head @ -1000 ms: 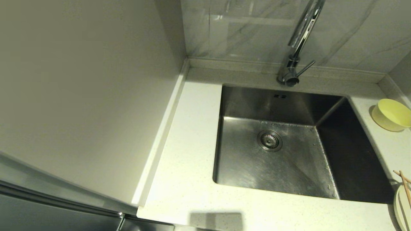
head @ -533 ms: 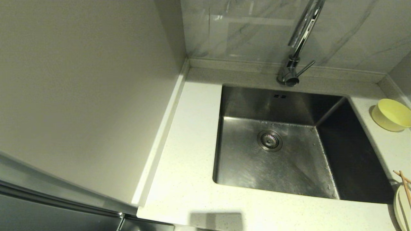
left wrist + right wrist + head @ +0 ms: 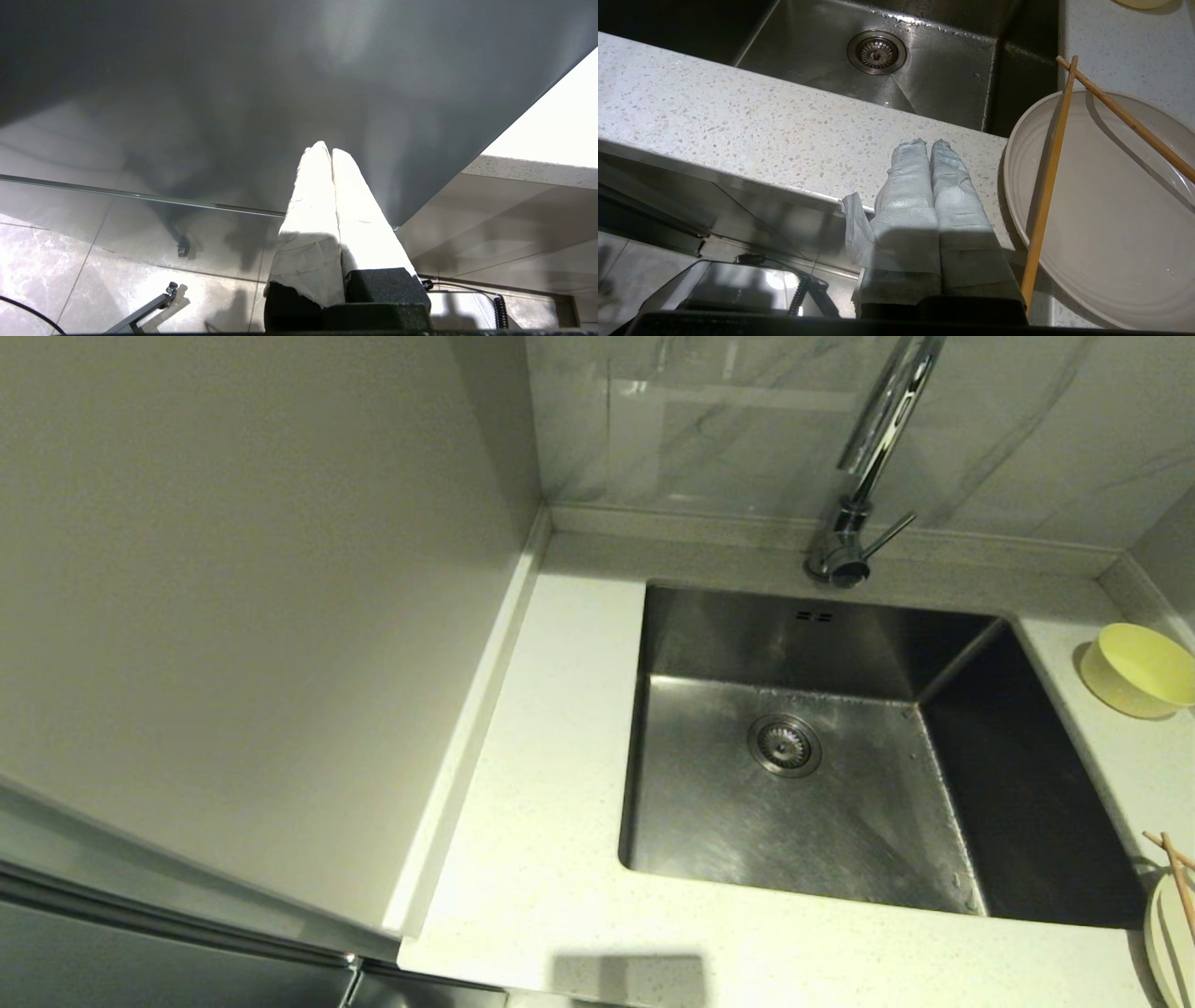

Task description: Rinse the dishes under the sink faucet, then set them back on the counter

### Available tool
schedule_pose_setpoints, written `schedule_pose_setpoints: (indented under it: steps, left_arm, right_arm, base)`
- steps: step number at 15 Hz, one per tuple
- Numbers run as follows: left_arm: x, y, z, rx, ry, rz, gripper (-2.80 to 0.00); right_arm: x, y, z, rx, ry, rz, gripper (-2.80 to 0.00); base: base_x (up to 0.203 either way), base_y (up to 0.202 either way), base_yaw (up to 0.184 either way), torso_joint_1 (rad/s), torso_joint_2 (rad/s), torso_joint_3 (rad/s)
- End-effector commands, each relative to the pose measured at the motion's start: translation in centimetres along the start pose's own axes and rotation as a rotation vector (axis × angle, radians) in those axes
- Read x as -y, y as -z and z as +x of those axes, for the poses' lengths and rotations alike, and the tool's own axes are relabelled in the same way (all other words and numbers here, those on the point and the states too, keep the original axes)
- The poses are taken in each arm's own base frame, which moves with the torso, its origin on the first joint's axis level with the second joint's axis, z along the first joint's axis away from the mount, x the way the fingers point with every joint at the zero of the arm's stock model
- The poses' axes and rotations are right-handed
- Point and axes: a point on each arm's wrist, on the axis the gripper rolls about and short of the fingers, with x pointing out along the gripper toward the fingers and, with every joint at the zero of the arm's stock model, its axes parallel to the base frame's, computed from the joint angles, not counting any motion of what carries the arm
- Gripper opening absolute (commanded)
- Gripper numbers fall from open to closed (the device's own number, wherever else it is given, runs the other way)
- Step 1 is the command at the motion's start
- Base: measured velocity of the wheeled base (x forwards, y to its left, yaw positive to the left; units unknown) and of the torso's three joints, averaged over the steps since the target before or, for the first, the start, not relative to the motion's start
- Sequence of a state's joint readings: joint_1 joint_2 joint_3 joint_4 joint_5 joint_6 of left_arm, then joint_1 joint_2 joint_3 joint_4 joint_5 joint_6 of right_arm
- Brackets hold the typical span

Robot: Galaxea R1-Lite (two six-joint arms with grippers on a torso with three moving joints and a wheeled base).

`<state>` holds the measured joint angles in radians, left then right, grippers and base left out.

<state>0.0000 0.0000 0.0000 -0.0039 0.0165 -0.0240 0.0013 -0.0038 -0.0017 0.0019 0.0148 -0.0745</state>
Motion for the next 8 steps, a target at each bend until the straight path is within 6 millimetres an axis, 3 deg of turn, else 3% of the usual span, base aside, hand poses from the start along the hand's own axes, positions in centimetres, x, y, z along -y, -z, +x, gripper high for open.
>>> schedule_pose_setpoints:
  steps: [1,8]
  left_arm:
    - [0.00,0.00,-0.01,0.002,0.000,-0.001,-2.80]
    - [0.00,0.00,-0.01,0.002,0.000,-0.001,-2.80]
  right_arm:
    - [0.00,0.01,0.03,-0.005,-0.001,-0.001,-2.80]
    - [0.01,0.02,0.03,-0.007,0.005,0.045,-2.80]
  base:
    - [0.000,0.000,0.000,0.000,0.00,0.000]
    - [0.000,0.000,0.000,0.000,0.00,0.000]
